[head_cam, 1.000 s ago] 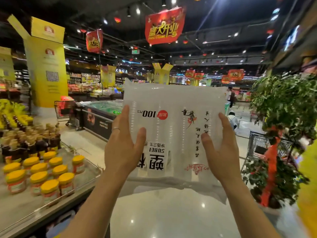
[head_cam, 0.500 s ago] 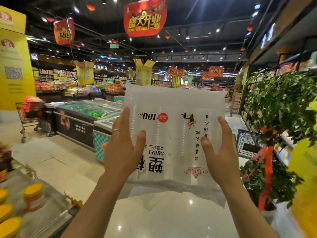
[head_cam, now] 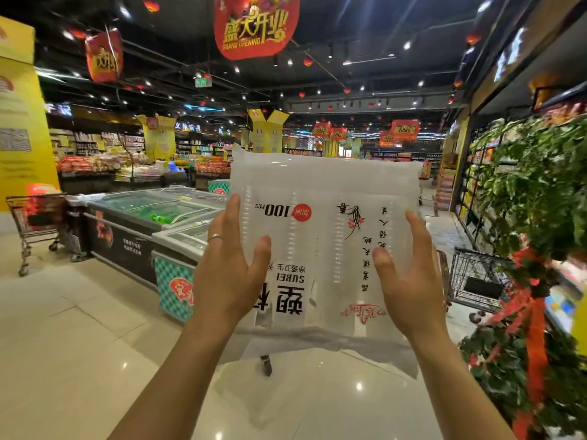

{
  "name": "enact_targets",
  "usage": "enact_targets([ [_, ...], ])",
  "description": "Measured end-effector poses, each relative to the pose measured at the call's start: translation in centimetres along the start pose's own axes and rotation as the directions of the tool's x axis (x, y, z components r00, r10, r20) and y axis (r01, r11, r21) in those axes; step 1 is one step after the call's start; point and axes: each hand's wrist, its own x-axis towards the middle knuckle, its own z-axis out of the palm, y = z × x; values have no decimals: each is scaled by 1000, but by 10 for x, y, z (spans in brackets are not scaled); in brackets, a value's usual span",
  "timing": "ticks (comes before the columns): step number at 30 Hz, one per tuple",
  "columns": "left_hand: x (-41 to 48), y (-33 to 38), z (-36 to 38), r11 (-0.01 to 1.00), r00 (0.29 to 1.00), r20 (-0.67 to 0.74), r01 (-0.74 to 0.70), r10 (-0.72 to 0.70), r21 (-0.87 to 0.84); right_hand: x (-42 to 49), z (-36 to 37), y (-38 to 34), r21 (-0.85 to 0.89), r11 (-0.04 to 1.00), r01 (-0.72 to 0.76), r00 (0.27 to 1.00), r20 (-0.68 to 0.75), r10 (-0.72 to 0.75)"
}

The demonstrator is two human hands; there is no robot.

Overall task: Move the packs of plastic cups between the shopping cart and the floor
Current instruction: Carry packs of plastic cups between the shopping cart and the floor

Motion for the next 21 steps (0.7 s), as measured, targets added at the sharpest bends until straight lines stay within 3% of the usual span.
enact_targets([
  [21,123,-15,281,998,998,54,36,-39,52,196,72,231,21,999,-24,1000,-2,24],
])
